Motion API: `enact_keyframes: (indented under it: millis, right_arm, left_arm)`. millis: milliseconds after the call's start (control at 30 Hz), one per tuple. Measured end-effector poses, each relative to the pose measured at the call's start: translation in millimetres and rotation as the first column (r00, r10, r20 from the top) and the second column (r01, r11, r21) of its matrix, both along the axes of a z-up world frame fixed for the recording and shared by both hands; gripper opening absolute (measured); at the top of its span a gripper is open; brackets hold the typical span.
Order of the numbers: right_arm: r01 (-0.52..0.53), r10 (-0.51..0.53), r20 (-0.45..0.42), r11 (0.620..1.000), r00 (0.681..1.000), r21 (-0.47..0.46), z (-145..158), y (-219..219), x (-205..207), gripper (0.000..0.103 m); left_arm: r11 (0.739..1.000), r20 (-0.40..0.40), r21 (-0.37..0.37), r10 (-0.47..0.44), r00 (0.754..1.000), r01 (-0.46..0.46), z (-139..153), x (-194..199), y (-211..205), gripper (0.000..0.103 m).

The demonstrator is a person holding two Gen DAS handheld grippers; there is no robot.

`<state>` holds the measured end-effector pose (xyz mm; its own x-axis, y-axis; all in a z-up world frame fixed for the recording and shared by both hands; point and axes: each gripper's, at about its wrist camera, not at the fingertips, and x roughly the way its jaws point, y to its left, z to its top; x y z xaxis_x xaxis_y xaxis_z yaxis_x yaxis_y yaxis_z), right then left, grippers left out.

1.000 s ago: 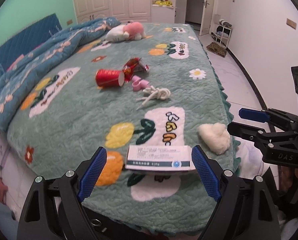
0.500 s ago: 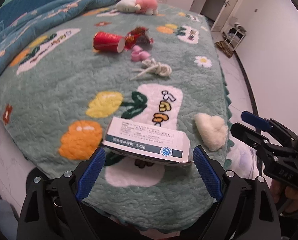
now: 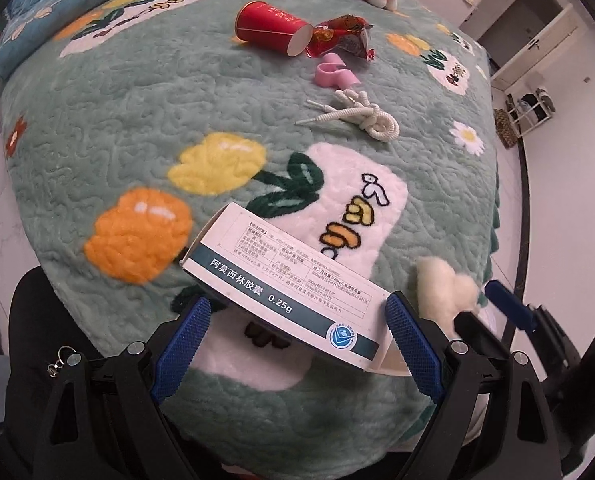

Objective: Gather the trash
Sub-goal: 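Grasp the white medicine box with the left tool while the right tool grasps the cotton wad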

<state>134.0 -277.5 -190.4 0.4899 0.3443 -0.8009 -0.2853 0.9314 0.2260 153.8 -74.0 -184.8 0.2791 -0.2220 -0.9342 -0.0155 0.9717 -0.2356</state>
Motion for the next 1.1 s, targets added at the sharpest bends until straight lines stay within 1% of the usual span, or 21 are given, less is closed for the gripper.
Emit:
enact_keyframes:
  millis: [67,133,267,333,400,433,467,533,567,667,733,767,800,867,1000,1067,1100]
  right_arm:
    - [0.001,-0.001,-0.015,1.000,1.000,-0.002,-6.6,-0.5,3.7,0.064]
    - [0.003,-0.003,-0.021,1.000,1.000,-0.002,-9.5,-0.9,5.3,0.064]
    - [0.001,-0.002,-0.031,1.000,1.000,-0.028,-17.7,-1.3,6.2,0.064]
    - [-0.005,0.004,-0.046,1.000,0.999,-0.023,-23.5,-0.1,6.9,0.064]
    - [-0.025,0.023,-0.055,0.999,0.998,-0.028,-27.8,3.1,7.0,0.063]
    - [-0.031,0.029,-0.055,0.999,0.998,-0.038,-29.9,4.9,6.7,0.060]
    - [-0.036,0.033,-0.054,0.998,0.998,-0.049,-31.9,6.1,6.4,0.052]
    - [-0.039,0.036,-0.054,0.998,0.998,-0.055,-35.2,6.0,6.9,0.046]
    - [-0.034,0.031,-0.056,0.998,0.998,-0.050,-36.1,3.7,7.9,0.040]
    - [-0.027,0.025,-0.060,0.999,0.998,-0.041,-37.9,1.1,9.9,0.028]
    - [-0.029,0.027,-0.057,0.999,0.998,-0.041,-38.2,1.4,9.8,0.024]
    - [-0.030,0.028,-0.054,0.998,0.998,-0.046,-38.4,2.5,9.3,0.023]
    - [-0.031,0.028,-0.051,0.998,0.998,-0.049,-38.0,3.0,9.0,0.023]
    - [-0.030,0.028,-0.046,0.998,0.999,-0.051,-36.6,3.7,8.3,0.020]
    - [-0.020,0.018,-0.045,0.999,0.999,-0.046,-35.6,4.4,7.7,0.020]
    - [-0.012,0.010,-0.042,0.999,0.999,-0.047,-34.7,4.7,6.7,0.020]
    - [-0.011,0.009,-0.041,0.999,0.999,-0.045,-34.3,5.3,6.2,0.020]
  left_arm:
    - [1.000,-0.013,0.016,0.010,1.000,-0.010,-2.8,4.2,-1.0,0.095]
    - [0.999,-0.022,0.016,0.028,0.999,-0.028,-2.6,6.7,0.8,0.095]
    - [0.999,-0.039,-0.008,0.051,0.998,-0.051,0.6,11.2,4.2,0.095]
    - [0.998,-0.063,0.014,0.058,0.996,-0.057,-5.8,15.8,3.0,0.095]
    - [0.998,-0.073,0.011,0.069,0.995,-0.069,-11.3,17.1,5.5,0.095]
    - [0.997,-0.074,0.013,0.071,0.995,-0.070,-13.0,17.0,6.7,0.095]
    - [0.997,-0.071,0.018,0.070,0.995,-0.069,-14.7,16.3,8.2,0.095]
    - [0.998,-0.066,0.012,0.055,0.996,-0.054,-15.4,14.2,9.3,0.095]
    - [0.999,-0.068,0.015,0.036,0.997,-0.035,-16.5,12.6,9.5,0.095]
    - [1.000,-0.054,0.012,-0.008,0.999,0.008,-15.1,7.9,9.9,0.094]
    - [0.999,-0.052,-0.003,-0.032,0.998,0.032,-14.9,6.9,8.9,0.088]
    - [0.999,-0.047,-0.009,-0.047,0.998,0.047,-14.1,6.3,8.2,0.084]
    - [0.997,-0.036,-0.017,-0.076,0.996,0.075,-12.3,4.6,7.2,0.081]
    - [0.993,-0.018,-0.023,-0.113,0.993,0.112,-9.2,2.4,5.2,0.072]
    - [0.983,0.015,-0.020,-0.184,0.983,0.184,-6.1,-1.2,-0.4,0.061]
    - [0.974,0.044,0.004,-0.228,0.973,0.228,-2.6,-2.2,-5.4,0.055]
    - [0.970,0.053,0.012,-0.243,0.969,0.242,-1.5,-1.9,-7.9,0.054]
